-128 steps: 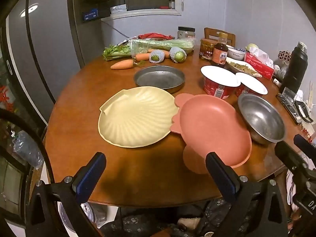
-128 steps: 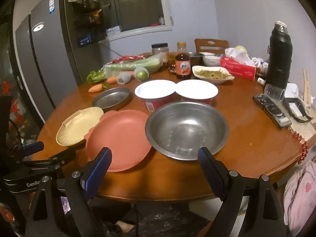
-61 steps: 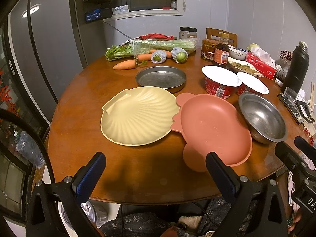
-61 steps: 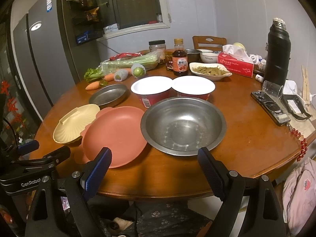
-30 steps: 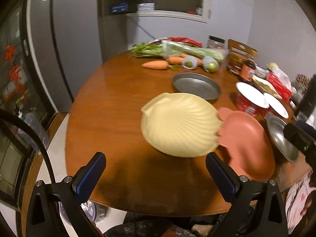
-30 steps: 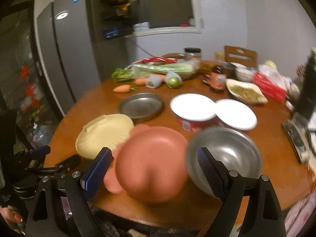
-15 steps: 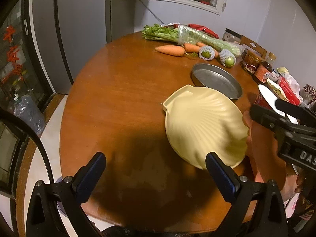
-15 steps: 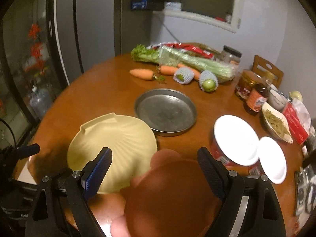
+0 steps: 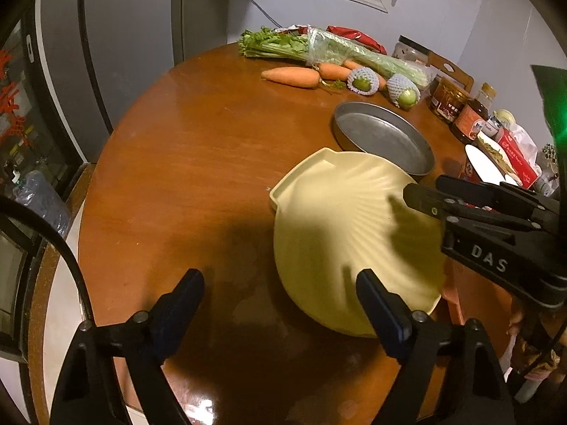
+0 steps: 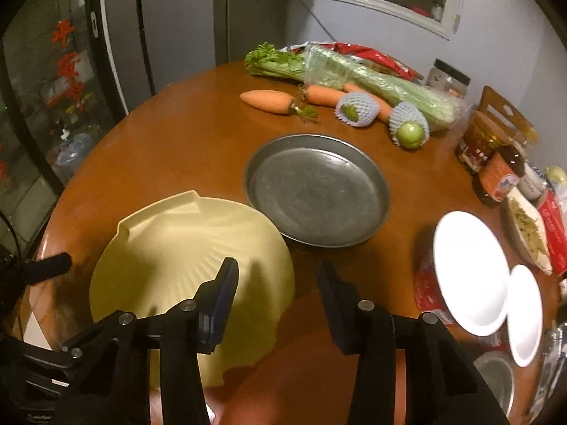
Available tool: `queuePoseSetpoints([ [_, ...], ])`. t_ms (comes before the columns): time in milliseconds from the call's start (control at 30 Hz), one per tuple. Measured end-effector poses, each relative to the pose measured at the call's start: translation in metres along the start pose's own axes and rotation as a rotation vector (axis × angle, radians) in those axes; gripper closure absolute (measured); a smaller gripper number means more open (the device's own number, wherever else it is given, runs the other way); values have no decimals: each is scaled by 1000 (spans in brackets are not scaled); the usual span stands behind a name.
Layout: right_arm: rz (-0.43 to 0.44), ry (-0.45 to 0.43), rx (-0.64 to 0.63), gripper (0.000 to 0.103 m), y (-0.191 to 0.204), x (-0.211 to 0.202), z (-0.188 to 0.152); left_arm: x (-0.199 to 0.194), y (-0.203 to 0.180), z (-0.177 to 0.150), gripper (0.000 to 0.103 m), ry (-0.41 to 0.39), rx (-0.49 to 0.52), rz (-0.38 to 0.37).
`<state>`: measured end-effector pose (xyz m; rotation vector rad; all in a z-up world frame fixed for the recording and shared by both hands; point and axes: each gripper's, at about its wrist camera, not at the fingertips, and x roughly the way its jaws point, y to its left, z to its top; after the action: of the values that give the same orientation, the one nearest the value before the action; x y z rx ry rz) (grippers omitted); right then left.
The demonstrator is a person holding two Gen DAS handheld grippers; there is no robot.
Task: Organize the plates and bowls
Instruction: 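Reach the left tool to the cream shell plate and grasp its rim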
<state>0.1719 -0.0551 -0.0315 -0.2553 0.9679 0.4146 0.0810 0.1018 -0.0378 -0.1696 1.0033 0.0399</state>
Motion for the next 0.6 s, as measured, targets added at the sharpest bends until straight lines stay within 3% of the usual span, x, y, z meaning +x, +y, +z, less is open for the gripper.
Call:
queuePoseSetpoints([
  [200, 1, 19, -9, 71, -4, 13, 6, 7, 0, 0, 33, 25, -18, -23],
  [433, 20, 25, -37, 76, 5, 19, 9, 8, -4, 3, 53, 27, 4, -49],
  [600, 88, 32, -23, 81, 9, 18, 13, 5, -2, 9, 56, 14, 15, -37],
])
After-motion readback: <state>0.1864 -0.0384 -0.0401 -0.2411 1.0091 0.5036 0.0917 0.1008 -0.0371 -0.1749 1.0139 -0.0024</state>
